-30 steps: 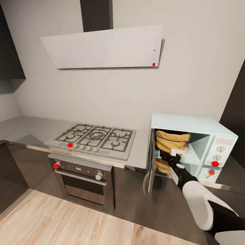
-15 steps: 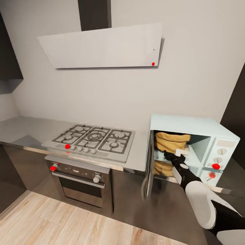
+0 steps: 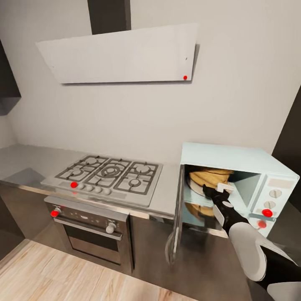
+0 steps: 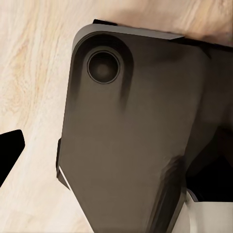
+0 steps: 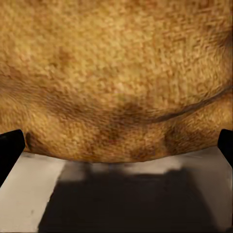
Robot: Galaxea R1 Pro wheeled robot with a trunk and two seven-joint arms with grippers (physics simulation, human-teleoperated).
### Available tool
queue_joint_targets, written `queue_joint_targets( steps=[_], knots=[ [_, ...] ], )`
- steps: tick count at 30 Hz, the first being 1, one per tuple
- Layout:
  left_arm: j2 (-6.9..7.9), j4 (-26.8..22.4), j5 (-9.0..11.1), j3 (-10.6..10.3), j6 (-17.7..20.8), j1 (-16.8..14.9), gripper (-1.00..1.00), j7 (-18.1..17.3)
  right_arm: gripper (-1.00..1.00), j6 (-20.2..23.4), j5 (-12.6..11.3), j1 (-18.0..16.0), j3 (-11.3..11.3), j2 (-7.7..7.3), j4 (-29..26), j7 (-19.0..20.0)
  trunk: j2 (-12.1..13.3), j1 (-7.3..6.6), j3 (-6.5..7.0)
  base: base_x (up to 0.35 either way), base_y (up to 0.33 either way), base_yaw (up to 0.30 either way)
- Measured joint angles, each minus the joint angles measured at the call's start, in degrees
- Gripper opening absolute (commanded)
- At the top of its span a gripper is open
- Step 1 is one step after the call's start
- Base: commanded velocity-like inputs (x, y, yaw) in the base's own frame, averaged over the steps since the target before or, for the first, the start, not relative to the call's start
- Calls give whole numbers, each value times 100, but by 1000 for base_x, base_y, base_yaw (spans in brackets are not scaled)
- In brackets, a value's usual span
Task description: In the kitchen, take the popcorn bag from the countertop, put it into the microwave, and heat it until the popcorn is cooked so the cooked popcorn ends up inside the bag.
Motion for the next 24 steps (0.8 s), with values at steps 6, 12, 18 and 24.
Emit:
queue_joint_targets(
  steps=[6,12,18,24],
  knots=[
    [0,-1,1,1,0,0,100,0,100,18,17,3,28,-1,8,21,1,1,-1,23,-27,0],
    [-1,0,-2,0,1,0,100,0,100,39,50,0,24,-1,0,54,1,5,0,-261,-118,0],
    [-8,0,-35,0,1,0,100,0,100,44,68,0,38,-1,0,81,1,5,0,-303,-128,0],
    [-9,0,-48,-5,1,0,100,1,100,52,85,0,62,1,0,106,1,5,0,-305,-127,0]
  ],
)
